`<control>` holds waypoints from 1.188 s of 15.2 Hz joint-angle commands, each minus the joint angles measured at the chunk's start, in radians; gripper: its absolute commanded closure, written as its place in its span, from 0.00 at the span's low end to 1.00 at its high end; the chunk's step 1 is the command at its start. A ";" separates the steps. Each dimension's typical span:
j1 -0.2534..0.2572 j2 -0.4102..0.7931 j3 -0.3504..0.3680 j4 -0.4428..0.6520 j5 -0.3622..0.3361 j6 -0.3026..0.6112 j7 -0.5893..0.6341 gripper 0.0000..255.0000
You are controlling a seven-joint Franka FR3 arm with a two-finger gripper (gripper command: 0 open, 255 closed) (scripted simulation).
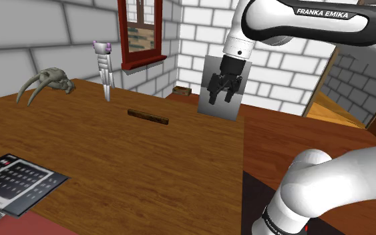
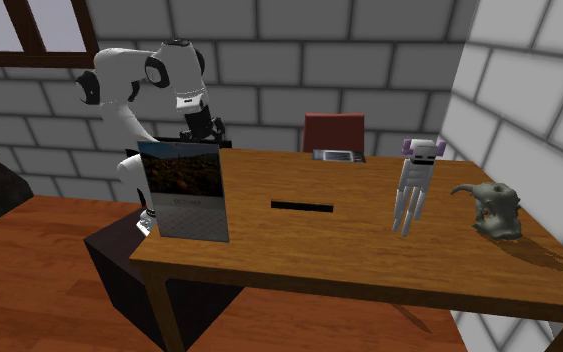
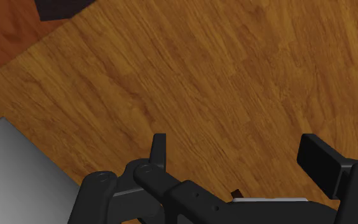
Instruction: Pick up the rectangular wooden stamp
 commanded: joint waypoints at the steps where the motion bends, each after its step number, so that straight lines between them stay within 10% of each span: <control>1: 0.000 0.000 0.000 0.000 0.000 0.000 0.000 0.00; 18: 0.094 0.641 0.050 0.363 -0.069 0.254 -0.234 0.00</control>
